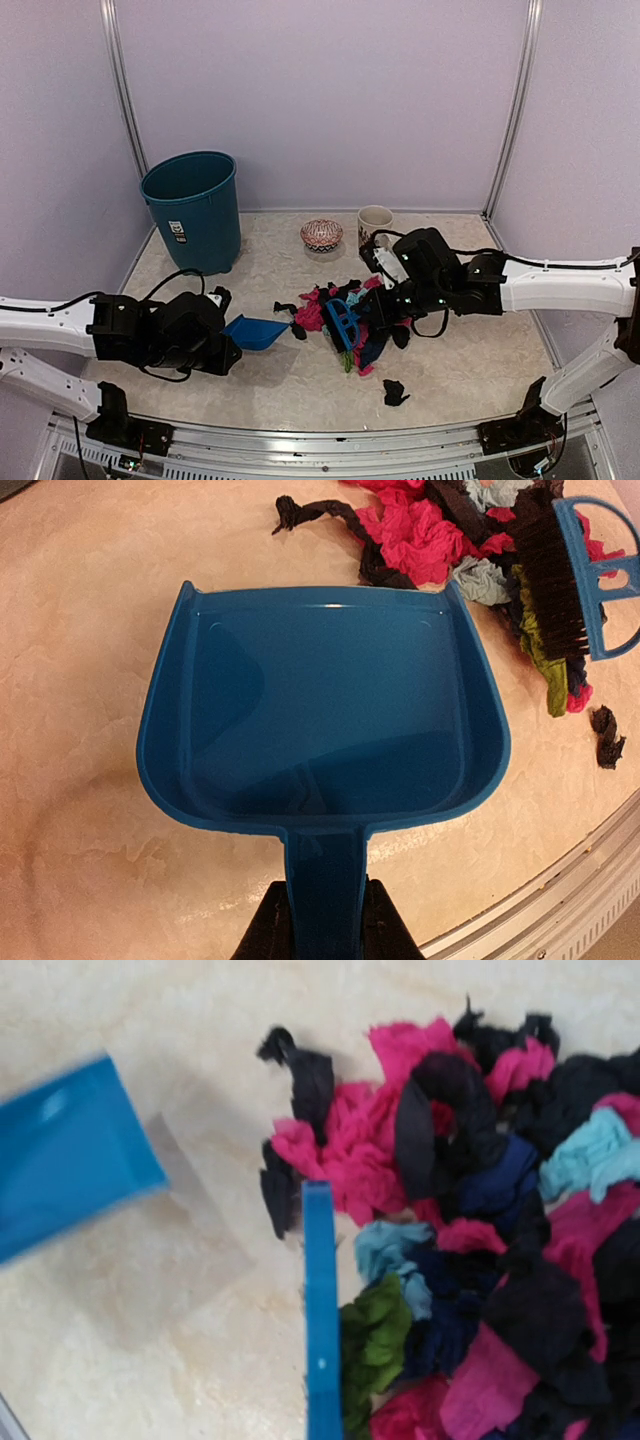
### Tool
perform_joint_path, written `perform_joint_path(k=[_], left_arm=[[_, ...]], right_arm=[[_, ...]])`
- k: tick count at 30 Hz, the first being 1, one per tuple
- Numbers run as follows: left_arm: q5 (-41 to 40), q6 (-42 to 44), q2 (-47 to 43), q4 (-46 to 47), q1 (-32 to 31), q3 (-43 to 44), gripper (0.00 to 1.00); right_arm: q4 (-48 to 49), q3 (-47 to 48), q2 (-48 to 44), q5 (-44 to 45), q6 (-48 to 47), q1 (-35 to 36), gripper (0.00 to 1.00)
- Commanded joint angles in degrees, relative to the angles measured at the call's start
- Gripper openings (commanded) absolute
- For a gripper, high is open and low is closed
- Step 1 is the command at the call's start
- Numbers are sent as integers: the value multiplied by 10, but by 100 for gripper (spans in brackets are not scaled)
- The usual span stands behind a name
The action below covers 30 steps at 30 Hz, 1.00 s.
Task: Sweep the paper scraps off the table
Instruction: Sweep the paper scraps at the center of the board, then sweep the paper scraps into the dustpan.
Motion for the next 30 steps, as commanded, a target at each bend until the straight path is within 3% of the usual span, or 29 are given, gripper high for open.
perform_joint_path(k=[1, 8, 14, 30], left_arm=[[30, -14, 30, 35, -5, -19, 0], [55, 14, 94, 49, -12, -14, 0], [63, 47, 141, 61, -14, -3, 0], [46, 134, 256, 68, -12, 62, 0]], right_arm=[[-14, 36, -29, 25, -28, -6, 0], [-14, 85, -36, 98, -97, -23, 0], [30, 97, -17, 105, -156, -48, 0], [29, 244, 220, 251, -404, -51, 0]])
